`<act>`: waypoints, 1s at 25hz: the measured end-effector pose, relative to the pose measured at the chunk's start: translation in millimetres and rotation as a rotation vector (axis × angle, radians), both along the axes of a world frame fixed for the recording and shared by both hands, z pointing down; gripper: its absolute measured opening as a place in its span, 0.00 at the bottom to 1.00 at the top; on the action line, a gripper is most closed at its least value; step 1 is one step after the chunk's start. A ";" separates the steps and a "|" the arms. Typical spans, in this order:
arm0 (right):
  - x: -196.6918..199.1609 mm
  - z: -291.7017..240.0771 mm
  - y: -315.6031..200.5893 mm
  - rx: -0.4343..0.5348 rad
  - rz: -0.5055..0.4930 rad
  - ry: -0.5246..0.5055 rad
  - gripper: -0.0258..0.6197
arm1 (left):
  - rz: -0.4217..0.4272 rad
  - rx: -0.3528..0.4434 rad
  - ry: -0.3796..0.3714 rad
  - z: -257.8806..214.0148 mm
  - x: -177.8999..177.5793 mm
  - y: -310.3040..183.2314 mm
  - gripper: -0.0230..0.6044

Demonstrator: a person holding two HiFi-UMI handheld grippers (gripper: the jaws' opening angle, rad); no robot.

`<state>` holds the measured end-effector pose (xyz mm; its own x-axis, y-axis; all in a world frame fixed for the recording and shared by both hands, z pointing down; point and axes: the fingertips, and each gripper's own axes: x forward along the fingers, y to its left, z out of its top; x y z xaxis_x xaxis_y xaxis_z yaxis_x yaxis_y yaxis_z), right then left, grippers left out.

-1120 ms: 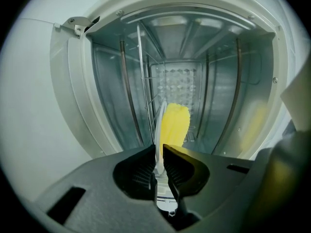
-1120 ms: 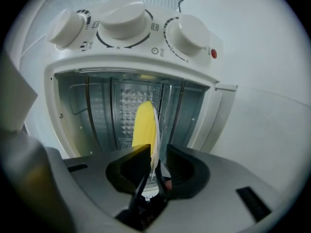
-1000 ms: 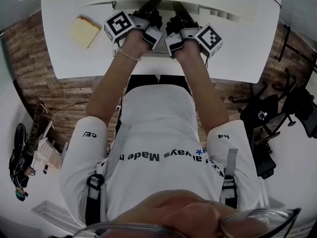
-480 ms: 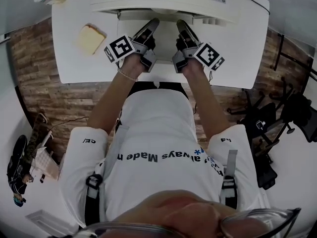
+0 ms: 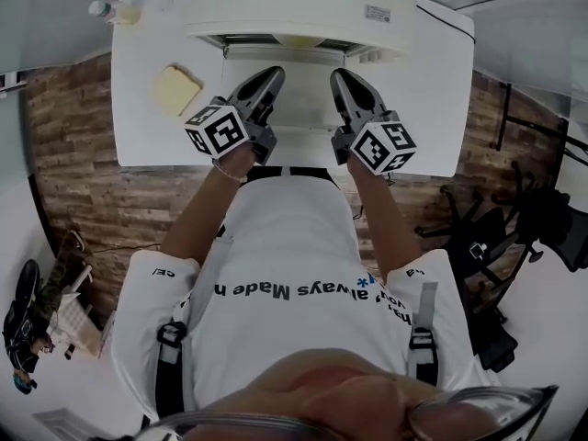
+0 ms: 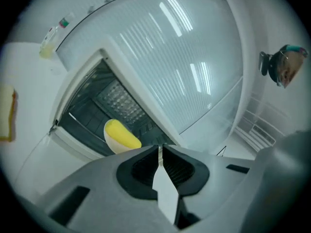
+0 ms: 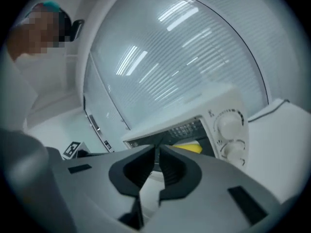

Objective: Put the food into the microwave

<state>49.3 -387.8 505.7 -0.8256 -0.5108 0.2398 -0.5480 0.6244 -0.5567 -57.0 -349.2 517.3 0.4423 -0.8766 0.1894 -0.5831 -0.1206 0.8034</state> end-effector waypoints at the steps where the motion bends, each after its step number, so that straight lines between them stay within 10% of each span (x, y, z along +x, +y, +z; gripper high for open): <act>1: 0.7 -10.8 2.9 0.050 -0.015 0.025 0.09 | 0.012 0.020 -0.020 -7.9 3.0 1.9 0.09; 7: -3.1 -66.8 18.4 0.265 -0.074 0.111 0.09 | 0.045 0.103 -0.099 -46.8 10.6 15.1 0.08; 16: -4.5 -123.4 34.4 0.414 -0.124 0.141 0.08 | 0.033 0.296 -0.452 -116.6 8.7 27.4 0.07; 25: 4.9 -167.5 44.1 0.510 -0.096 0.169 0.08 | -0.062 0.368 -0.567 -162.5 -10.4 35.6 0.07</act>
<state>54.2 -343.7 338.2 -0.8455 -0.5216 0.1141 -0.5311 0.8436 -0.0791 -67.4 -313.5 354.8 0.3099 -0.9488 0.0614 -0.9166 -0.2810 0.2842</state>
